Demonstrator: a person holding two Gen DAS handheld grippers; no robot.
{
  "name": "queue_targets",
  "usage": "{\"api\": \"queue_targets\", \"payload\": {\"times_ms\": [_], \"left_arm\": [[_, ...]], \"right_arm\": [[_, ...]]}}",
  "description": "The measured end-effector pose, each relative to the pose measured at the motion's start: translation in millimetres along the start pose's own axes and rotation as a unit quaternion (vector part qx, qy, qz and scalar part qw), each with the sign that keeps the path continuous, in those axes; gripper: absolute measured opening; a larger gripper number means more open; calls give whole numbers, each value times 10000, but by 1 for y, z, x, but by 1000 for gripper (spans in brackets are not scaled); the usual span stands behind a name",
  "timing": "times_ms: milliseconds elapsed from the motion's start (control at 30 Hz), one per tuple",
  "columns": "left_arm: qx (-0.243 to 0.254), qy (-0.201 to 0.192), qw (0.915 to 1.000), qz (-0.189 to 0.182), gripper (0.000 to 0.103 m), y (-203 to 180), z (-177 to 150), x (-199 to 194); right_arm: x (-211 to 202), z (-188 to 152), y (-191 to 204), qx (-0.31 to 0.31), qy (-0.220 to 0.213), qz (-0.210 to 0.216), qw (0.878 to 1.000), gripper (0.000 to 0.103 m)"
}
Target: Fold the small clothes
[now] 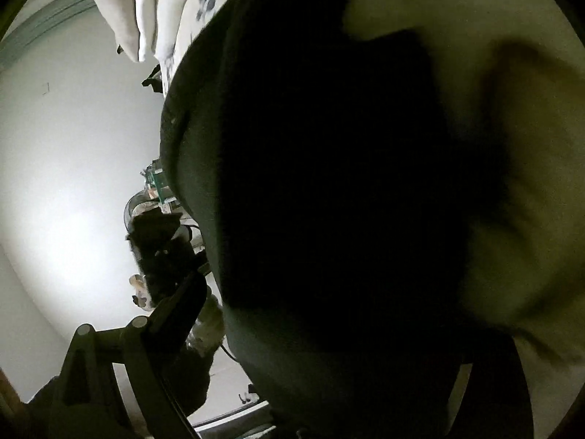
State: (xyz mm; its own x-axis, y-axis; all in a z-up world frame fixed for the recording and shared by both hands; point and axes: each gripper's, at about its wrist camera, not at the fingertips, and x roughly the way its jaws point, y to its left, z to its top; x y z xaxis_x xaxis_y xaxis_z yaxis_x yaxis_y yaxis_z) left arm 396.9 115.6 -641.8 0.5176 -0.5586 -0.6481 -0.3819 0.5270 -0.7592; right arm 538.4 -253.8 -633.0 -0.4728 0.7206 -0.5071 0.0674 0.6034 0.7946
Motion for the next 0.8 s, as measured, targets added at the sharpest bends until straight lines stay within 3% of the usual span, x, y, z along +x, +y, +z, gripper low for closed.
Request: {"api": "queue_targets", "payload": {"times_ms": [67,100,133,167,200,367,500,600,800], "left_arm": [[194,-179,9996,-69,87,-12,2,-3],[271,-262,9993,37,57,-11,4,-9],[400,-348,9980,330,39,-19,6,-8],[485,-363,9972,431,28,-22,5,-10],[554,-365,9964,528,23,-26,7,-13],[696,-124,9956,623,19,-41,11,-35],[842,-48,9952,501,18,-58,32,-63],[968,-60,9947,337,18,-73,68,-88],[1495,16,9887,-45,18,-126,182,-118]], "right_arm": [[4,0,4,93,-118,49,9999,94],[6,-2,8,119,-175,35,9998,89],[6,-5,10,110,-223,-103,9996,62],[6,-9,11,165,-350,-418,9984,35],[5,-13,10,325,-476,-430,9974,34],[-5,-39,38,521,-1047,-429,9922,26],[-13,-50,90,397,-1435,-403,9880,26],[-23,-45,134,357,-1717,-321,9840,26],[-39,-2,235,218,-2472,-423,9678,26]]}}
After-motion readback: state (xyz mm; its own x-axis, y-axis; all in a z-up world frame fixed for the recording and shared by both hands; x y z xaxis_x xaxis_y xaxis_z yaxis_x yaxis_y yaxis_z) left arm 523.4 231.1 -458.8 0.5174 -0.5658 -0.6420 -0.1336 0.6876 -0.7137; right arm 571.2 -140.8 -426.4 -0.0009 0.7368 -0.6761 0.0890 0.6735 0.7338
